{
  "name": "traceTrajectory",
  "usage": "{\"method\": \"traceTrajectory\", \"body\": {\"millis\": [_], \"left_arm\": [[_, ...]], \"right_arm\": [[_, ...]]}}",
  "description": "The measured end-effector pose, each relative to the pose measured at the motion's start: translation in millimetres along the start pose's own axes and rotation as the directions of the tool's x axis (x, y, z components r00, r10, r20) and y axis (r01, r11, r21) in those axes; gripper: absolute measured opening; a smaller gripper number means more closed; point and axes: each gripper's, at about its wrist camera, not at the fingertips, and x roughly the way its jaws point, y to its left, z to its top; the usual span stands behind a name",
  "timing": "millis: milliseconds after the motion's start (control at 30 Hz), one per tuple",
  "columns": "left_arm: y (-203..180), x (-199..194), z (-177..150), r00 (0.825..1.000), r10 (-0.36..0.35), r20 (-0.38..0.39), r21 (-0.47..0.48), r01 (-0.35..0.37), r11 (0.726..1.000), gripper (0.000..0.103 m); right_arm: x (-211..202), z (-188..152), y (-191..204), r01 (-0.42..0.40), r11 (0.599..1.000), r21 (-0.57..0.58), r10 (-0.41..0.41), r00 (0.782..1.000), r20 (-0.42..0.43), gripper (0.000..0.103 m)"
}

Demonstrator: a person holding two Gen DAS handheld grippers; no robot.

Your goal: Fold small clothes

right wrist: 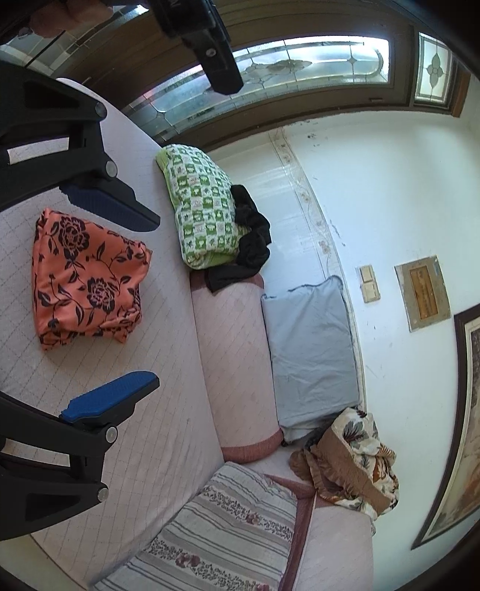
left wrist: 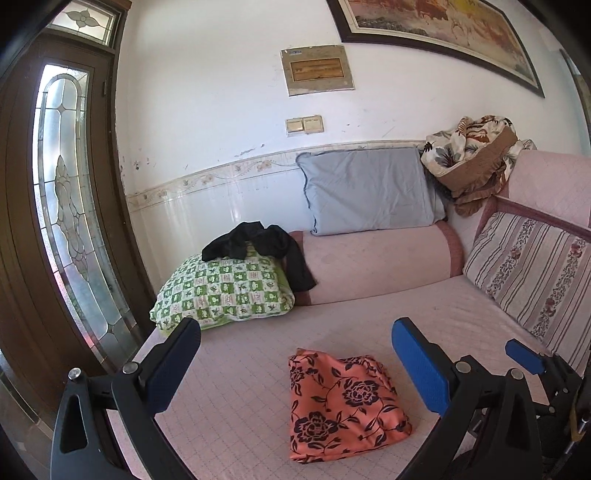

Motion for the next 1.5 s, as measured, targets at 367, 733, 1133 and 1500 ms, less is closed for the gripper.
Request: {"method": "traceTrajectory", "body": {"millis": [367,733,1133,1500], "left_arm": [[10.0,29.8,-22.0,0.997,0.007,-0.072,0.005,-0.006,1.0,0.103],[60.1,50.8,-42.8,0.989,0.095,-0.111,-0.067,-0.103,0.992,0.103],[92.9,60.4,-54.4,0.986,0.085,-0.145,-0.146,-0.106,0.984,0.103],[107.0,73.2,-57.5,0.983,0.076,-0.166,-0.181,-0.106,0.978,0.103]], "right_arm": [[8.2,2.7,-5.6,0.029,1.0,0.0,-0.029,0.999,0.016,0.081],[20.2,10.8,46.3,-0.015,0.994,-0.107,0.016,1.0,0.014,0.081],[28.9,-2.6,77.7,-0.009,0.983,-0.182,0.005,1.0,-0.024,0.081],[46.5,-6.9,94.3,-0.017,0.973,-0.23,0.003,0.998,-0.058,0.081]]}}
